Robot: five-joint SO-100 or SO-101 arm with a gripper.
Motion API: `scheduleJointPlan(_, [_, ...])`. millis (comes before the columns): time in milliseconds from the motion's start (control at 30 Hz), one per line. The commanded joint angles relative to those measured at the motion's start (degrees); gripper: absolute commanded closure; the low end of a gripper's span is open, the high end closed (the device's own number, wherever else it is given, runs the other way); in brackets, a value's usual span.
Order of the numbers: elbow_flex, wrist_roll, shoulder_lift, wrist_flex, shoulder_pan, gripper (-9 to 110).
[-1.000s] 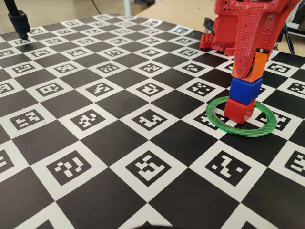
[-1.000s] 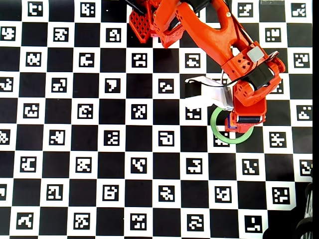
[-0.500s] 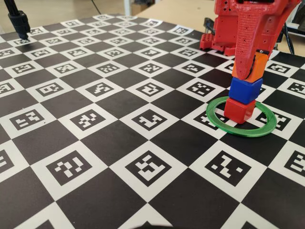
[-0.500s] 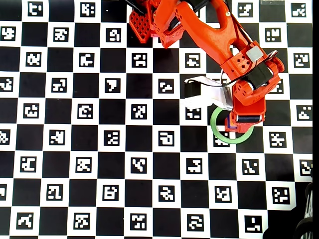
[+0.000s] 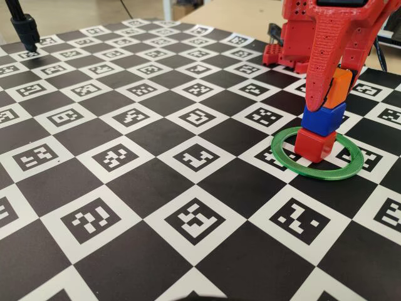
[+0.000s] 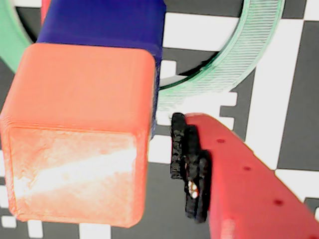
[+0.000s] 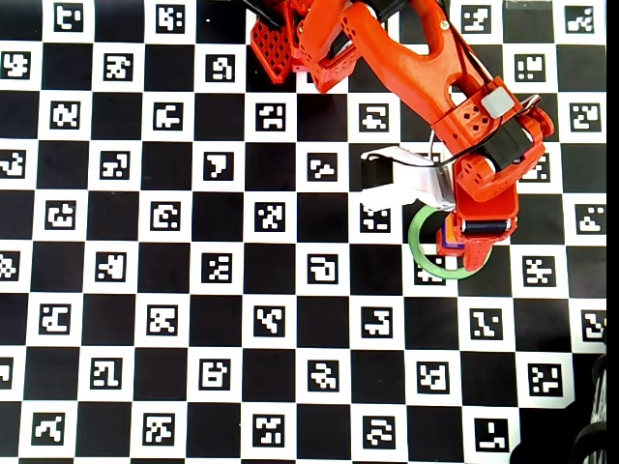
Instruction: Grab the red cube then put it in the green circle then put the blue cube on top and finally the orange cube on top
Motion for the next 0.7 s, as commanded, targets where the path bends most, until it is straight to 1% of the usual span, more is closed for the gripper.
scheduleJointPlan(0, [-5.71, -0.79, 8.00, 2.46, -0.70, 67])
scheduleJointPlan(300, [-12.74, -0.97, 8.96, 8.96, -0.62, 66])
scheduleJointPlan(533, [-16.52, -3.08, 11.16, 14.24, -0.44, 66])
scheduleJointPlan(667, [-20.74, -1.67, 11.60, 18.46, 2.02, 65])
